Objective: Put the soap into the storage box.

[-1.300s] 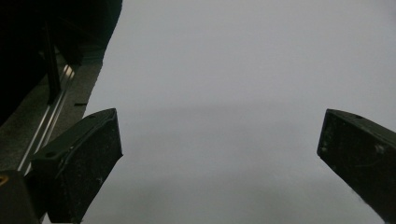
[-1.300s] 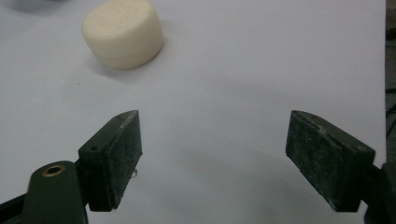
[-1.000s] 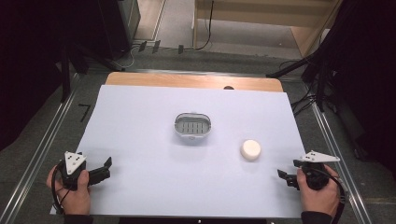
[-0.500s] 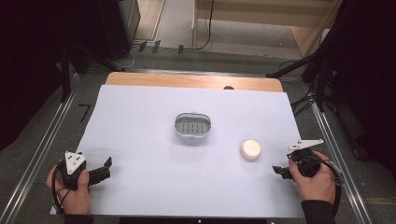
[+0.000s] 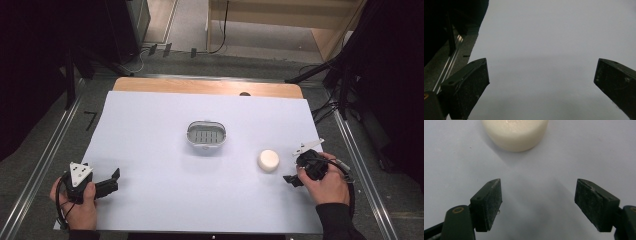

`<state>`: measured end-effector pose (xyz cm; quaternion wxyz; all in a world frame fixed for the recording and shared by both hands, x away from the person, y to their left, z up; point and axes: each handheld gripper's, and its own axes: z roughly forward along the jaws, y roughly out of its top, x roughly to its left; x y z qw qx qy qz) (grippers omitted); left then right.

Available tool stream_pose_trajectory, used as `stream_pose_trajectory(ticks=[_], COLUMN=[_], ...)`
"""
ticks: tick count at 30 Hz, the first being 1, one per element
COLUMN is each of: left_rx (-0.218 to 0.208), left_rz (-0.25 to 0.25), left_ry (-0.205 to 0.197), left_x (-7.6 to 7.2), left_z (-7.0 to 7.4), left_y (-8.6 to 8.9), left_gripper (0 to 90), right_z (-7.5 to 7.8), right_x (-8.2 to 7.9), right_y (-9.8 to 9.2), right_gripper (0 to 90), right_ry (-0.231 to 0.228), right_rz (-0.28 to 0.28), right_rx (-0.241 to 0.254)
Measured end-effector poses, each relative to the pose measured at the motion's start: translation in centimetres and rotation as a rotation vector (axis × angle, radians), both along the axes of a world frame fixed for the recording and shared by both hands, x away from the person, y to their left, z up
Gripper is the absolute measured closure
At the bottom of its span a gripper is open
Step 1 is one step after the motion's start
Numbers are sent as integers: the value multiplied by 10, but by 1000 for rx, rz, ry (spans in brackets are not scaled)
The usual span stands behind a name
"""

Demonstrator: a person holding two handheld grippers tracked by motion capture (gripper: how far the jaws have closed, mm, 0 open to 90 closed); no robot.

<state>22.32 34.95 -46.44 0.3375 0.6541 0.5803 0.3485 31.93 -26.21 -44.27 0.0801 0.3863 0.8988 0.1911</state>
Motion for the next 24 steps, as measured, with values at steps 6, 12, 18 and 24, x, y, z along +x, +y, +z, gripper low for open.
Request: stream_pose_trajectory(ticks=[6, 12, 18, 24], left_rx=[2, 2, -5, -5], left_rz=[0, -1, -1, -1], left_ry=[1, 1, 0, -1], left_x=[0, 0, 0, 0], left_z=[0, 0, 0, 0], left_y=[0, 0, 0, 0], left_gripper=[2, 2, 2, 2], right_z=[-2, 1, 1, 2], right_x=[6, 13, 20, 24], right_y=[11, 20, 31, 38], right_gripper=[203, 136, 130, 136], right_ry=[18, 19, 35, 34], right_rz=[21, 51, 83, 95], right_rx=[-21, -33, -54, -51])
